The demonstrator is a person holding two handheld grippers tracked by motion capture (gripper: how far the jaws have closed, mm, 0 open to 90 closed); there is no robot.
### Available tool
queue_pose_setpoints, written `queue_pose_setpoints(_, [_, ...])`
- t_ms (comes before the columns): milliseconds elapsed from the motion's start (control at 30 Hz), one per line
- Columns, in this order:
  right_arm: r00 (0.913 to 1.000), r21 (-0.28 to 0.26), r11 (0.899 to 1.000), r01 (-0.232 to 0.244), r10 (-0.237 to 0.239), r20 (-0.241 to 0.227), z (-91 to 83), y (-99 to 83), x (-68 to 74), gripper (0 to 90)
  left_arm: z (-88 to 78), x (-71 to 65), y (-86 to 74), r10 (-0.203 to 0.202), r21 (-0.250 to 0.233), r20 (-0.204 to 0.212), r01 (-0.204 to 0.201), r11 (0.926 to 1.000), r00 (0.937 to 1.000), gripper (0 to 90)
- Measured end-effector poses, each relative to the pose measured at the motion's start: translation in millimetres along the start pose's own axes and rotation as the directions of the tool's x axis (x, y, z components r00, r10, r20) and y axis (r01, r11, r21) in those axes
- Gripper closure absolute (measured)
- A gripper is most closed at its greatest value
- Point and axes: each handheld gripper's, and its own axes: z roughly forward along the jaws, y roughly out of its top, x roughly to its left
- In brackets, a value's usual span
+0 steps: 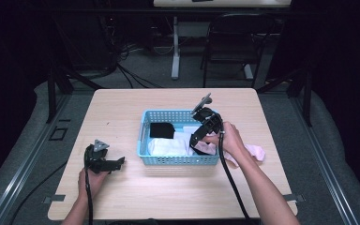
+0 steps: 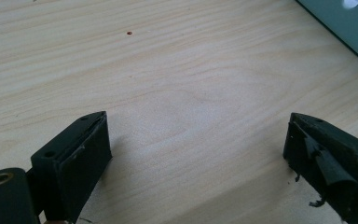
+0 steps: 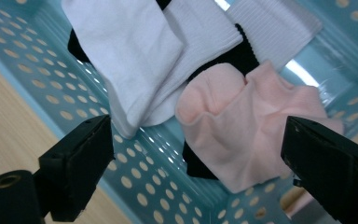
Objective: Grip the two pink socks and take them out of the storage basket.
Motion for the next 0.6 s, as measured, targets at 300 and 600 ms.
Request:
queue_pose_setpoints(300, [0.9989,0.076,0.997,0.005,-0.008,0.047,33.6,4.4,-0.8,16.2,0.0,0.0,0.0,0.000,0.000,0.000,0.000,1.0000,1.0000,7.2])
queue_pose_setpoints(600, [0.9976,0.097,0.994,-0.046,0.041,0.056,46.0,3.6,-12.5,37.3,0.0,0.0,0.0,0.000,0.000,0.000,0.000,1.0000,1.0000,7.2])
